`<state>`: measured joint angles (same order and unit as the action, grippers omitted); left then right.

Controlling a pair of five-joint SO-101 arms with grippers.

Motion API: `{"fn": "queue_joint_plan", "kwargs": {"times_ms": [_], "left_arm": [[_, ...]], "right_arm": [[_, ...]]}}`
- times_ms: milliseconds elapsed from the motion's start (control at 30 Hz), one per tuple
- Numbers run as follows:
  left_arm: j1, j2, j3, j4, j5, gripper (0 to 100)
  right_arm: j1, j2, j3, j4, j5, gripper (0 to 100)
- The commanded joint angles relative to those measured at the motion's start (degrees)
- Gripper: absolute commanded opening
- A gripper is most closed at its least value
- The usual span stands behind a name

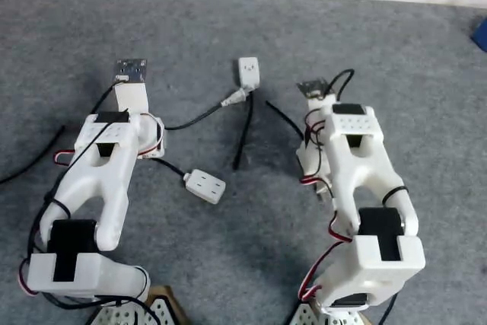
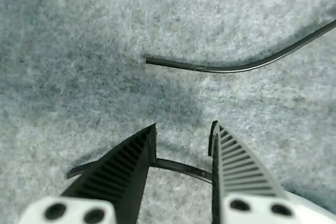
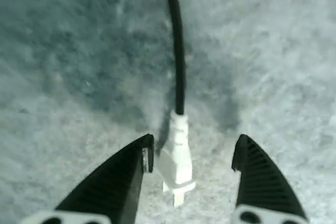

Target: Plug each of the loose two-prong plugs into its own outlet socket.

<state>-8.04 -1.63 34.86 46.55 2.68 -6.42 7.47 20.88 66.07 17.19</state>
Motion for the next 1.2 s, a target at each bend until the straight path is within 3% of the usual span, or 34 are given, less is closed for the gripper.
{"fn": "queue_joint_plan", "kwargs": {"times_ms": [0, 267, 633, 700, 800, 1167], "left_arm": [[1.0, -0.2, -0.2, -0.8, -0.6, 18], [1.0, -0.2, -0.2, -0.8, -0.6, 18], [1.0, -0.2, -0.2, -0.8, -0.6, 18], [1.0, -0.2, -0.2, -0.8, -0.6, 18], [1.0, -0.2, -0.2, -0.8, -0.6, 18], [1.0, -0.2, -0.2, -0.8, -0.6, 18]], "right_arm": [[-1.5, -2.0, -3.5, 0.2, 0.2, 24.1], [-1.3, 3.3, -3.9, -3.0, 0.2, 24.1], [-0.9, 11.6, -12.4, 0.2, 0.0, 23.5], [-0.9, 11.6, -14.1, 2.1, 0.2, 17.3], [-0.9, 11.6, -16.2, 4.8, 0.2, 0.1], [-0.9, 11.6, -16.5, 10.5, 0.3, 0.7]]}}
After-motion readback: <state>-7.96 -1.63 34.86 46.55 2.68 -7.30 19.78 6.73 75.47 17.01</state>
